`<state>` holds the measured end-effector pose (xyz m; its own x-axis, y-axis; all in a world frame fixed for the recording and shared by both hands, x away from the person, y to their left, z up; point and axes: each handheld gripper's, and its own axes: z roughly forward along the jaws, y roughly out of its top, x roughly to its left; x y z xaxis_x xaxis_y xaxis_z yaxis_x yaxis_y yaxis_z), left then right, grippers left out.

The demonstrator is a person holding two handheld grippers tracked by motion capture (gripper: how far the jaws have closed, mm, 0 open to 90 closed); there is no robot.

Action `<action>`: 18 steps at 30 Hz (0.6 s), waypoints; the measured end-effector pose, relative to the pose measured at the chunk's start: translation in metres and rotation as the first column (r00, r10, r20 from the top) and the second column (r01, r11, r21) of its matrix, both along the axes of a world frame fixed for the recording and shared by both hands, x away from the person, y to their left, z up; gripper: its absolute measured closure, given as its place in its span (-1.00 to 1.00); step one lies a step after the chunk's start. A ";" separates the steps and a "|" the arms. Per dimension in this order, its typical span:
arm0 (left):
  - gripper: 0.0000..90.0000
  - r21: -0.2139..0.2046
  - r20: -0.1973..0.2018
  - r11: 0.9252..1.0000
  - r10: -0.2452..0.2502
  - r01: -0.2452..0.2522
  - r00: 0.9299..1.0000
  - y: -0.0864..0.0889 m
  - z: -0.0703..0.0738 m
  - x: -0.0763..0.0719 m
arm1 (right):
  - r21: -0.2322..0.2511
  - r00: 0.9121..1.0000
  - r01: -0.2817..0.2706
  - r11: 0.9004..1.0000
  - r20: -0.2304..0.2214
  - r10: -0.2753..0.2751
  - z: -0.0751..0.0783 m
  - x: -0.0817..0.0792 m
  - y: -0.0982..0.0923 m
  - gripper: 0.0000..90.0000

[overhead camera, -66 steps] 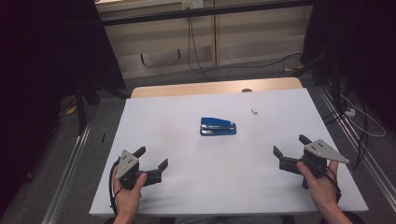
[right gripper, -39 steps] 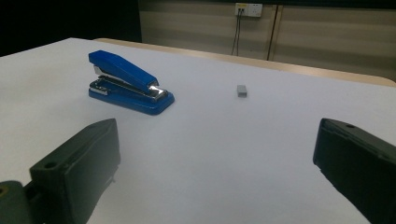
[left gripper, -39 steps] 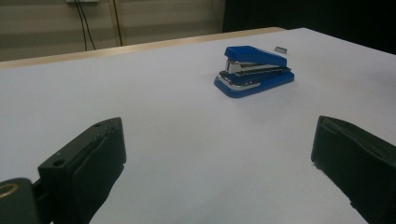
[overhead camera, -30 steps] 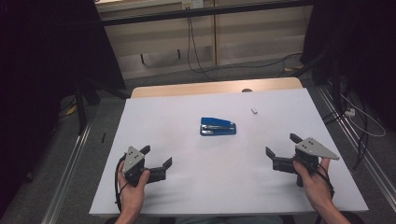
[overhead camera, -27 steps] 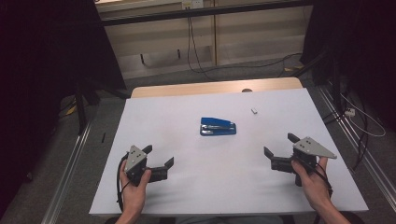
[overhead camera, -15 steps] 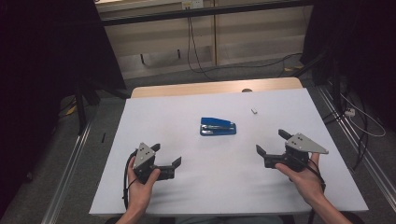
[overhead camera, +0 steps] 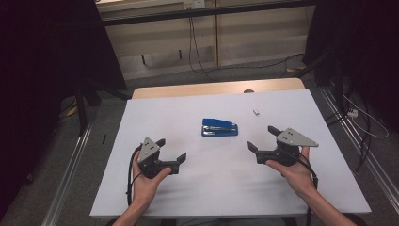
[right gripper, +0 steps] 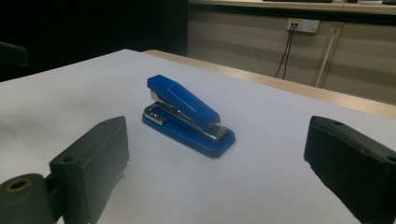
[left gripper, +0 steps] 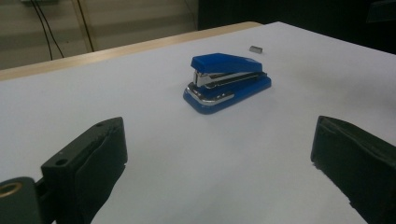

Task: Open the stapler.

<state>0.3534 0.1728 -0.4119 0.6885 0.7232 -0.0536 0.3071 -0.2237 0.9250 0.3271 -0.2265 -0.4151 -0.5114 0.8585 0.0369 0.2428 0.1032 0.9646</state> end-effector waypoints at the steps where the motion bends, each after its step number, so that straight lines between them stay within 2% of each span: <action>1: -0.92 0.003 0.003 1.000 -0.006 0.006 1.000 -0.001 0.000 0.002 | 0.003 1.000 -0.003 1.000 0.002 0.003 0.000 0.001 0.001 -0.82; 7: -0.92 -0.009 0.005 1.000 -0.020 0.020 1.000 -0.010 0.002 0.011 | -0.003 1.000 -0.016 1.000 0.001 0.016 0.002 0.008 0.008 -0.81; 10: -0.91 0.005 0.005 0.999 -0.033 0.033 0.999 -0.016 0.003 0.016 | -0.003 1.000 -0.024 1.000 0.003 0.024 0.003 0.013 0.013 -0.78; 18: -0.91 -0.002 0.007 0.998 -0.057 0.057 0.998 -0.027 0.003 0.026 | -0.001 1.000 -0.031 1.000 0.005 0.031 0.005 0.026 0.020 -0.62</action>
<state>0.3798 0.1460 -0.4087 0.7292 0.6825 -0.0498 0.2870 -0.2389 0.9277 0.3533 -0.2063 -0.4102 -0.5377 0.8425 0.0337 0.2351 0.1115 0.9655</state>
